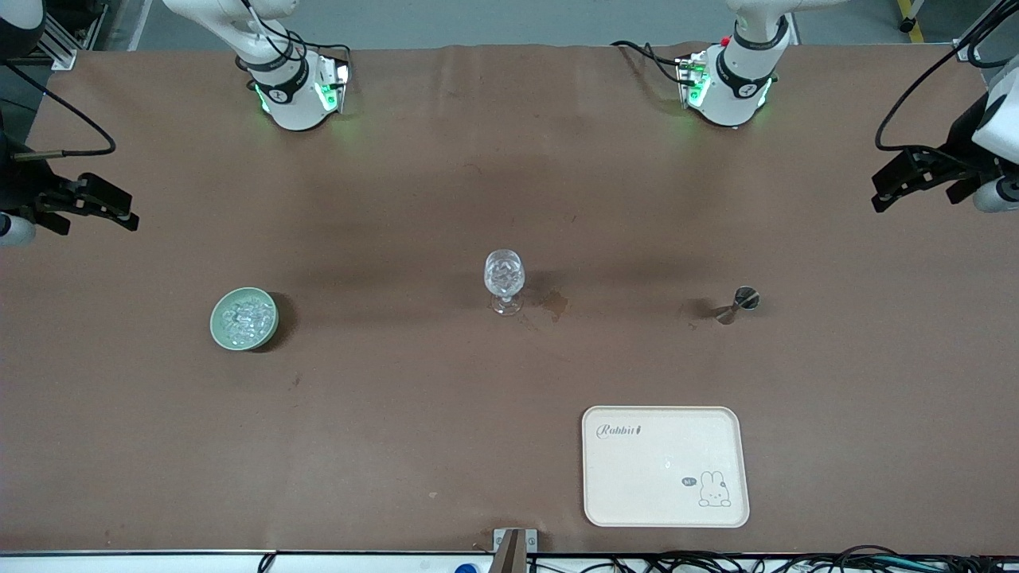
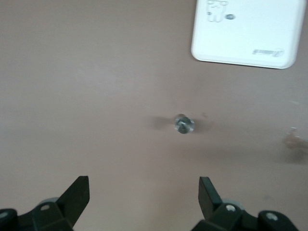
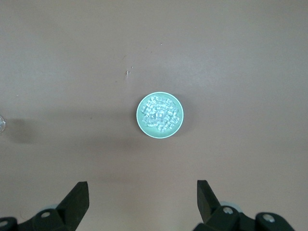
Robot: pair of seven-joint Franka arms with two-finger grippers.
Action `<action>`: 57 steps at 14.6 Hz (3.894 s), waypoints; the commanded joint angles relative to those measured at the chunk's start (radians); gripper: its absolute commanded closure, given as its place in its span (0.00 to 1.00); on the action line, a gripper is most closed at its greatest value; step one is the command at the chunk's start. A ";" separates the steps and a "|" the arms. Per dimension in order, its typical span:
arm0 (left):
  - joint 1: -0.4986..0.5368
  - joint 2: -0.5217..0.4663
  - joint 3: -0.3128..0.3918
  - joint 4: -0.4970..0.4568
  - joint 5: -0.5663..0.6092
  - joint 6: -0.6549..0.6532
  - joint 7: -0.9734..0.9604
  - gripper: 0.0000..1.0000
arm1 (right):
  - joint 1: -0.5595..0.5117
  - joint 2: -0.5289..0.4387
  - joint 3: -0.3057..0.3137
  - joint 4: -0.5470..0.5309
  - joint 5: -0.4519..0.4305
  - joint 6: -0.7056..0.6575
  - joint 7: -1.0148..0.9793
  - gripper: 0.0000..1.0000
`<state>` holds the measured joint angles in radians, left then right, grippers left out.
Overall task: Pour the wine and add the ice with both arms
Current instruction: 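Reach the right gripper to the ice bowl while the left gripper reaches the jigger, then grasp an ice cube with the right gripper while the left gripper grasps the jigger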
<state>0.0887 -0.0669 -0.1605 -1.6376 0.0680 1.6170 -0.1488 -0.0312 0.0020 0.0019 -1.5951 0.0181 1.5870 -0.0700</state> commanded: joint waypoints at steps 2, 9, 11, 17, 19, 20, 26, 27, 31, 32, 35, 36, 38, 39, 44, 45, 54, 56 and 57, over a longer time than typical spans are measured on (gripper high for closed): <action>0.011 0.105 0.001 0.067 0.016 -0.014 -0.020 0.00 | -0.007 0.007 0.001 0.018 -0.007 -0.005 0.015 0.01; 0.061 0.219 0.007 0.059 -0.212 -0.014 -0.359 0.00 | -0.009 0.059 0.001 -0.035 -0.010 0.108 0.015 0.02; 0.112 0.274 0.009 0.050 -0.331 -0.014 -0.411 0.00 | -0.010 0.091 0.000 -0.043 -0.012 0.131 0.015 0.02; 0.189 0.456 0.009 0.048 -0.500 -0.012 -0.627 0.00 | -0.022 0.168 0.000 -0.149 -0.012 0.301 0.015 0.03; 0.226 0.514 0.007 0.045 -0.574 -0.011 -0.640 0.00 | -0.027 0.199 0.000 -0.161 -0.012 0.327 0.015 0.03; 0.255 0.547 0.009 0.039 -0.633 -0.011 -0.640 0.00 | -0.033 0.220 0.000 -0.160 -0.012 0.335 0.015 0.03; 0.336 0.719 0.007 0.008 -0.898 -0.014 -0.644 0.01 | -0.045 0.279 0.000 -0.279 -0.012 0.533 0.013 0.03; 0.341 0.743 0.006 0.008 -0.901 -0.014 -0.635 0.03 | -0.044 0.279 0.000 -0.313 -0.012 0.577 0.013 0.03; 0.356 0.806 0.006 0.004 -0.916 -0.017 -0.595 0.07 | -0.044 0.337 0.000 -0.353 -0.012 0.666 0.013 0.03; 0.358 0.824 0.006 0.004 -0.924 -0.019 -0.571 0.08 | -0.042 0.354 0.000 -0.353 -0.012 0.676 0.013 0.03; 0.359 0.858 0.006 -0.011 -0.950 -0.020 -0.505 0.12 | -0.041 0.374 0.000 -0.379 -0.012 0.709 0.007 0.03; 0.358 0.863 0.006 -0.021 -0.950 -0.022 -0.490 0.12 | -0.039 0.374 0.000 -0.406 -0.012 0.737 0.007 0.03; 0.359 0.869 0.006 -0.033 -0.950 -0.022 -0.451 0.12 | -0.036 0.374 0.000 -0.460 -0.012 0.812 0.007 0.05; 0.362 0.874 0.006 -0.041 -0.950 -0.022 -0.434 0.13 | -0.035 0.374 0.000 -0.482 -0.012 0.841 0.007 0.09; 0.365 0.927 0.004 -0.045 -0.981 -0.022 -0.350 0.18 | -0.033 0.374 0.000 -0.509 -0.012 0.850 0.007 0.24; 0.362 0.930 0.004 -0.045 -0.981 -0.022 -0.342 0.19 | -0.033 0.374 0.000 -0.516 -0.012 0.852 0.006 0.25; 0.353 0.955 -0.004 -0.047 -1.013 -0.022 -0.339 0.33 | -0.027 0.374 0.001 -0.536 -0.012 0.860 0.007 0.42; 0.350 0.960 -0.004 -0.047 -1.021 -0.022 -0.339 0.34 | -0.027 0.374 0.001 -0.537 -0.012 0.858 0.007 0.50; 0.350 0.961 -0.004 -0.047 -1.021 -0.022 -0.339 0.34 | -0.027 0.374 0.001 -0.539 -0.012 0.858 0.007 0.55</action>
<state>0.4390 0.8891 -0.1631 -1.6812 -0.9288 1.6066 -0.5010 -0.0589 0.3971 0.0008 -2.1048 0.0181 2.4307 -0.0693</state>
